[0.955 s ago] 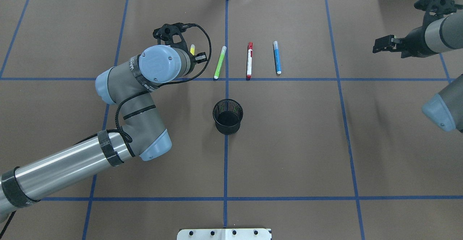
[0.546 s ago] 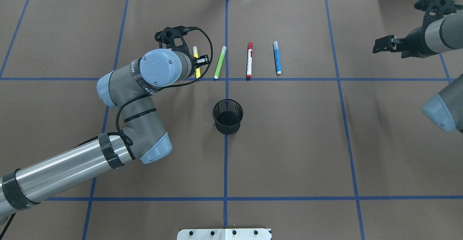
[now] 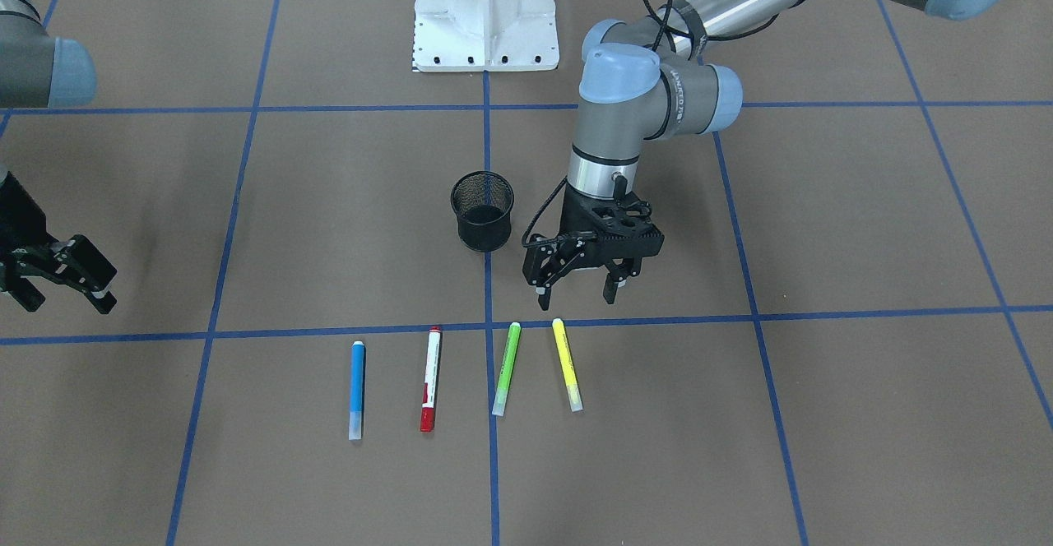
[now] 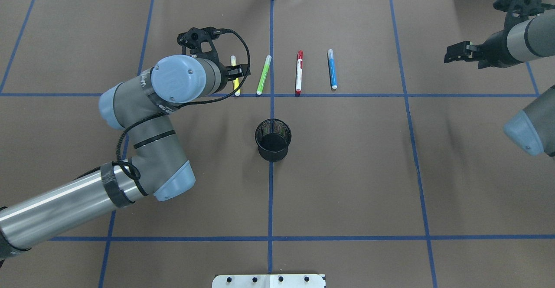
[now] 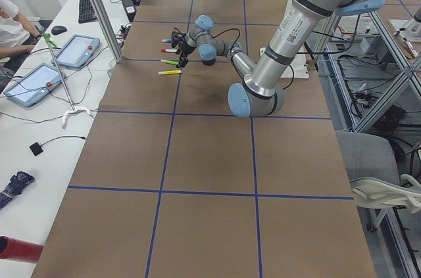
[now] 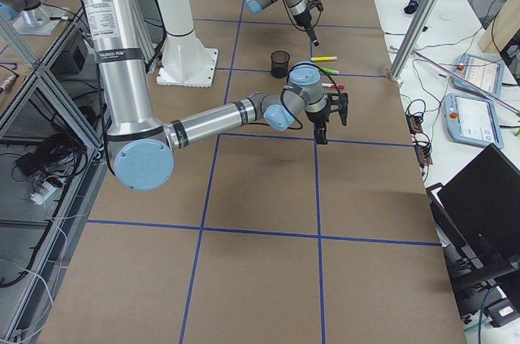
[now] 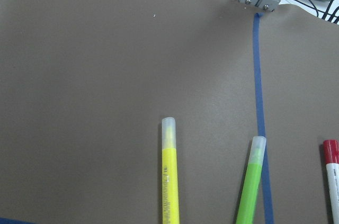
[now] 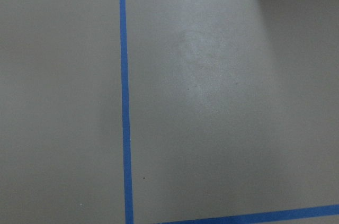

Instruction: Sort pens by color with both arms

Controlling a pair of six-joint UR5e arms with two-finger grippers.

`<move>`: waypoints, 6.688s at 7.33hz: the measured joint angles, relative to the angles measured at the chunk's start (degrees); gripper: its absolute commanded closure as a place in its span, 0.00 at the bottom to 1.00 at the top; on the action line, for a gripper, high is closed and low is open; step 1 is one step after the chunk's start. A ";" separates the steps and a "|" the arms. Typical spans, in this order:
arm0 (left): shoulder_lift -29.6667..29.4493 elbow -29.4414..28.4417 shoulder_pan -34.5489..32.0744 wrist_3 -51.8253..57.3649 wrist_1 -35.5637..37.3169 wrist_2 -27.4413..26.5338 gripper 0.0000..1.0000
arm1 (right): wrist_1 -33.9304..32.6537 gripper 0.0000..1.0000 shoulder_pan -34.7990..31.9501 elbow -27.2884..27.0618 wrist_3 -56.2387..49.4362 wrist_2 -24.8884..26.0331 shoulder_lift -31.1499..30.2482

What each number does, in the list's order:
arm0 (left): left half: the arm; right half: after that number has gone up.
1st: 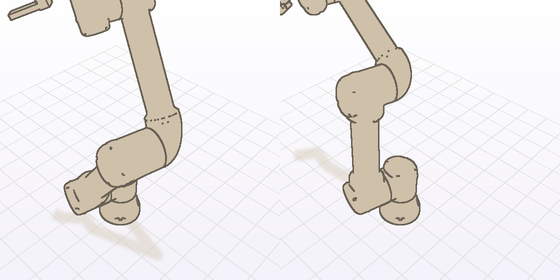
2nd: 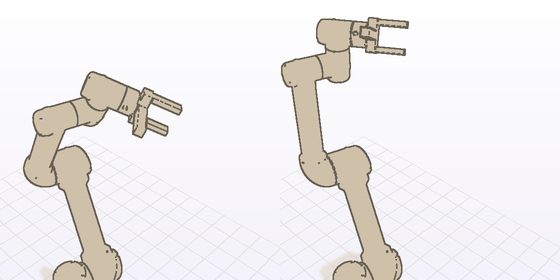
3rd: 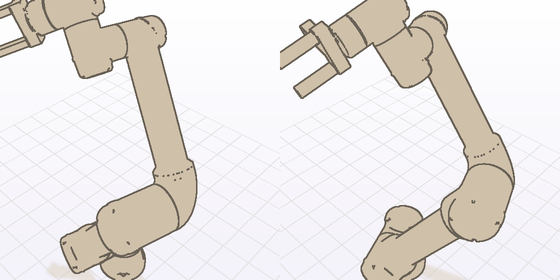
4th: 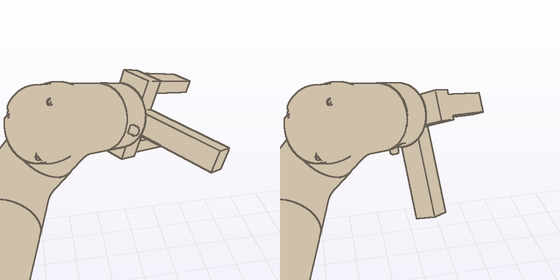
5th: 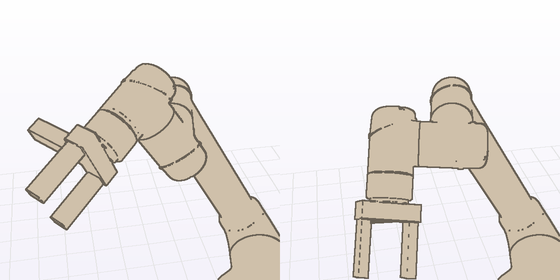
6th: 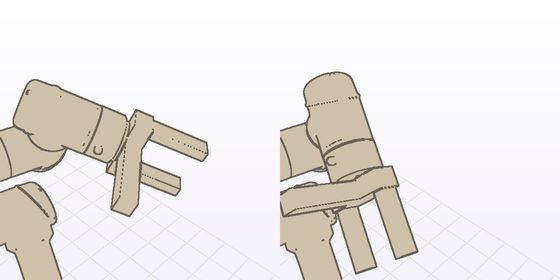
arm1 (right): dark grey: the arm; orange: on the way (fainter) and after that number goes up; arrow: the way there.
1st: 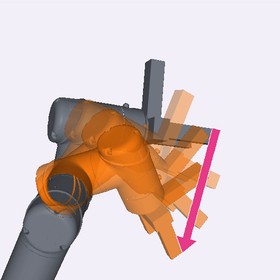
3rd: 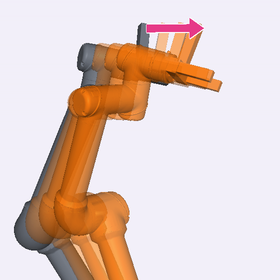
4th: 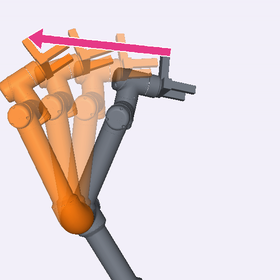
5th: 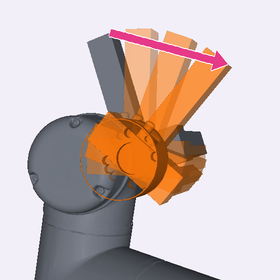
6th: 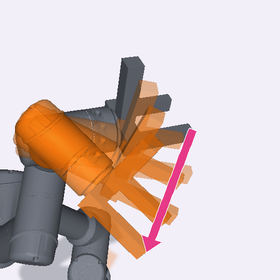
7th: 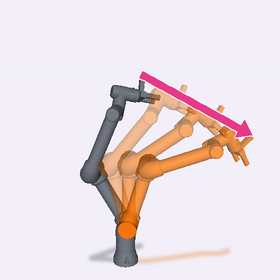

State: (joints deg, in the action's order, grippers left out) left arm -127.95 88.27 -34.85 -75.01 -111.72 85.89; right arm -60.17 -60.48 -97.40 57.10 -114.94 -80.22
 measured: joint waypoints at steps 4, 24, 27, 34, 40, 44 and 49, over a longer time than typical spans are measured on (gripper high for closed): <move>15.05 15.78 -13.89 27.16 14.14 18.62 0.00 | -7.34 0.01 -4.70 2.14 -12.65 -4.15 0.81; 38.79 14.50 -48.45 78.81 32.44 51.55 0.00 | -33.19 0.00 -22.83 5.50 -54.70 -20.05 -5.77; 39.94 16.66 -48.40 78.79 32.52 51.50 0.00 | -33.01 0.00 -22.83 5.70 -54.11 -19.77 -6.65; 39.86 17.35 -48.30 78.73 32.62 51.86 0.00 | -32.73 0.00 -22.77 5.45 -54.02 -19.87 -7.27; 39.97 17.73 -48.30 78.88 32.46 52.00 0.00 | -32.73 0.00 -22.75 5.83 -54.02 -19.81 -6.96; 39.91 17.81 -48.27 78.88 32.45 51.99 0.00 | -32.73 0.00 -22.75 6.05 -54.02 -19.80 -6.88; 39.74 18.01 -48.22 78.80 32.45 51.92 0.00 | -32.73 0.00 -22.75 5.82 -54.02 -19.82 -6.77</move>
State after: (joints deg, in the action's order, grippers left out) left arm -88.21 106.29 -83.06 3.79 -79.28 137.82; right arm -92.90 -83.23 -91.58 3.08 -134.75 -86.99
